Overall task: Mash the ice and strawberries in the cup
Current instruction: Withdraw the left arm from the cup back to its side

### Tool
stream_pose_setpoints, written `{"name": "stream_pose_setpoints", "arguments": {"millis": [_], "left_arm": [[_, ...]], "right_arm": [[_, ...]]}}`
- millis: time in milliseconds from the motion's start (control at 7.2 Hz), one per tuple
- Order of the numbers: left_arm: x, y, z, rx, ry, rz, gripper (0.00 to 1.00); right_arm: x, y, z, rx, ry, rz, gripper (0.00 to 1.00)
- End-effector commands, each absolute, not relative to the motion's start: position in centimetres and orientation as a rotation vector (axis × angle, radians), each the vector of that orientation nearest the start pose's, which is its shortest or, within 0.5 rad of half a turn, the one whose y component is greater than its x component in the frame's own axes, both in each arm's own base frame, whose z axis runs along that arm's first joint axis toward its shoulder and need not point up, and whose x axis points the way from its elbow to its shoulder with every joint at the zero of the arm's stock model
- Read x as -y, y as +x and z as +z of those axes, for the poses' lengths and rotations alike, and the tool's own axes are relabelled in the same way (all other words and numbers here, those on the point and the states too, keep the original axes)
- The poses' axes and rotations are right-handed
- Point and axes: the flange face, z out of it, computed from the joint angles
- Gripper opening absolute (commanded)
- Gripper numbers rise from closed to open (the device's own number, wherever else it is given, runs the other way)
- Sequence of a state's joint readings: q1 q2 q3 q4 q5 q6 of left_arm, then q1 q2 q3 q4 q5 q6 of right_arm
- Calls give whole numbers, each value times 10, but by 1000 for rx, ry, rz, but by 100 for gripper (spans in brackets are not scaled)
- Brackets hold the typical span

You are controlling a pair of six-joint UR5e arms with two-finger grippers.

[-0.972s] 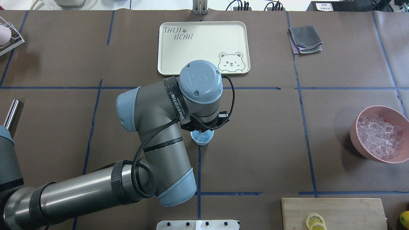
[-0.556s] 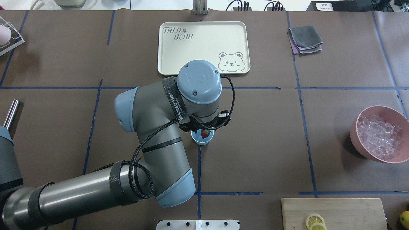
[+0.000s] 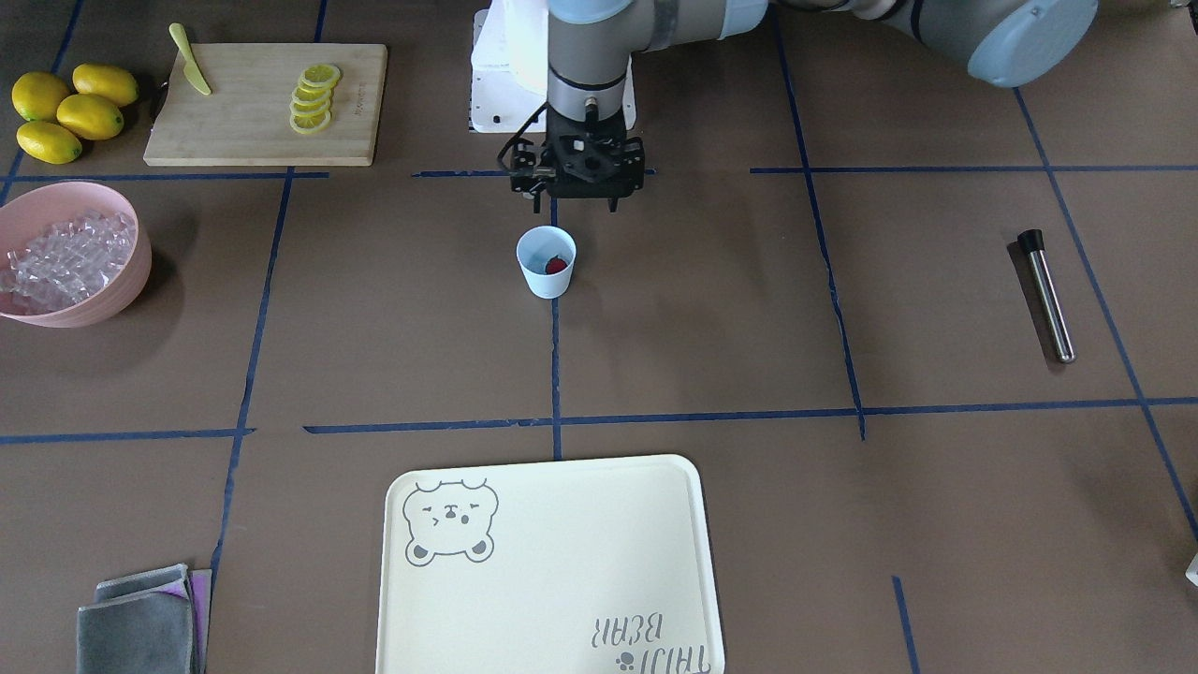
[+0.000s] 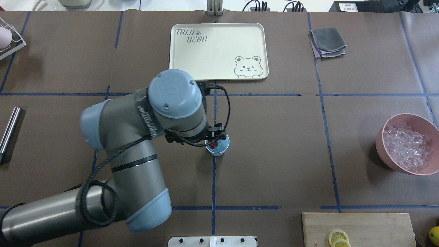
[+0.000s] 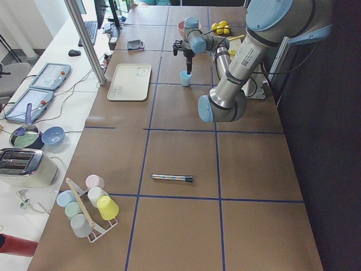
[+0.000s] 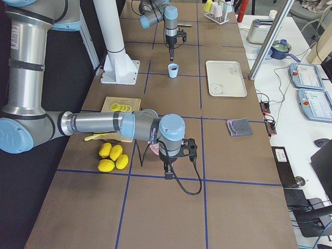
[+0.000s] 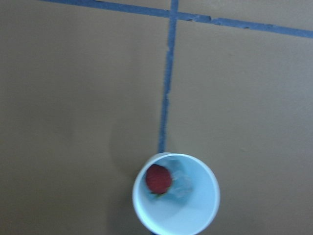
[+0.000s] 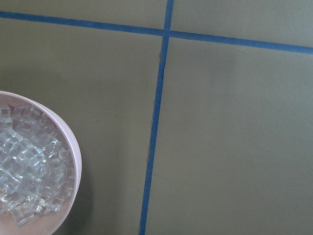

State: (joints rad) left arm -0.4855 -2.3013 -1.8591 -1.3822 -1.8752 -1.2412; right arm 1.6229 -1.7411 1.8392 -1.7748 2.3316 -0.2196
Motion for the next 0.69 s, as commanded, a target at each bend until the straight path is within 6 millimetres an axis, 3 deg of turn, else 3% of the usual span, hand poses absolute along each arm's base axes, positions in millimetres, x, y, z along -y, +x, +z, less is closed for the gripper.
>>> {"name": "stream_pose_setpoints", "arguments": {"millis": [0,417,556], "left_arm": [[402,410,200,-851,127,116,99],[501,236,342,-737,144,230,98],[529,192,390,-701,136,278,98]], "right_arm": [[406,86,625,767,4,-122,100],[405,86,626,767,2,-120,100],[405,85,626,767,2,-121,100]]}}
